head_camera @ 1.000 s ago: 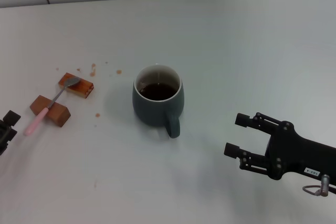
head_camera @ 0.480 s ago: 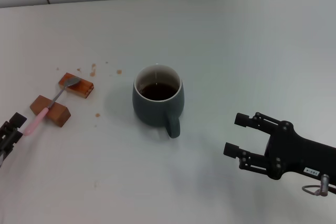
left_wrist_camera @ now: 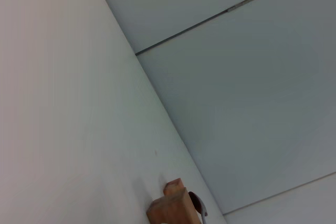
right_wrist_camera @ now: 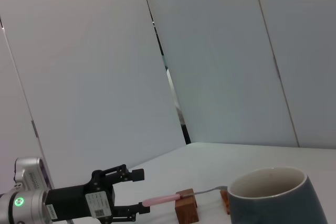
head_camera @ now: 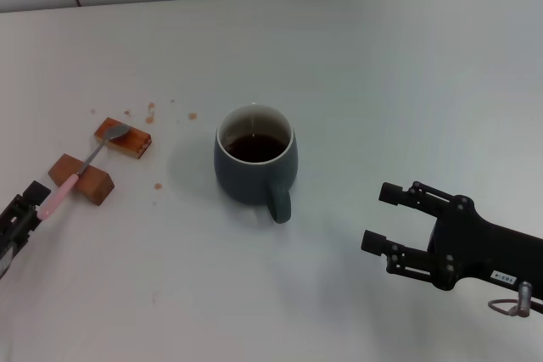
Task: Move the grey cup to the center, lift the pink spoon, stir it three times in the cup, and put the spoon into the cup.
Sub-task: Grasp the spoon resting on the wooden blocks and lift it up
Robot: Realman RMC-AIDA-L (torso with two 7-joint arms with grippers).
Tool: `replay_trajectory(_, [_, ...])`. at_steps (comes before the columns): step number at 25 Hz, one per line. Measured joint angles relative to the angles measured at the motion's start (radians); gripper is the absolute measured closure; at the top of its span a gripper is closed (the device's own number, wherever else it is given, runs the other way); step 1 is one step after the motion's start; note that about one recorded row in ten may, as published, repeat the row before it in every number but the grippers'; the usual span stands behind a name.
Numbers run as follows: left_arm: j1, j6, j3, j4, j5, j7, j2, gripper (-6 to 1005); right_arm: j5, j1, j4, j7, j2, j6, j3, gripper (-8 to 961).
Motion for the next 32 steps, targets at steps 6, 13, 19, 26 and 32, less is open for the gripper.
replay_trajectory(6, [-0.011,-0.009,0.004,-0.014,0.0,-0.001,-0.001,165,0.0,0.0,0.0,0.0,0.0,0.001,0.0,166])
replay_trajectory(13, [-0.022,-0.023,0.005,-0.021,0.0,-0.002,-0.001,165,0.0,0.0,0.0,0.003,0.0,0.001,0.0,166])
replay_trajectory(19, [-0.032,-0.032,0.006,-0.028,0.0,-0.002,-0.001,165,0.0,0.0,0.0,0.004,0.0,0.001,0.0,166])
replay_trajectory(26, [-0.041,-0.041,0.012,-0.031,0.0,-0.002,-0.001,166,0.0,0.0,0.0,0.009,0.0,0.001,0.0,166])
replay_trajectory(32, [-0.053,-0.054,0.014,-0.036,0.0,-0.002,0.0,166,0.0,0.0,0.0,0.01,0.0,0.001,-0.002,167])
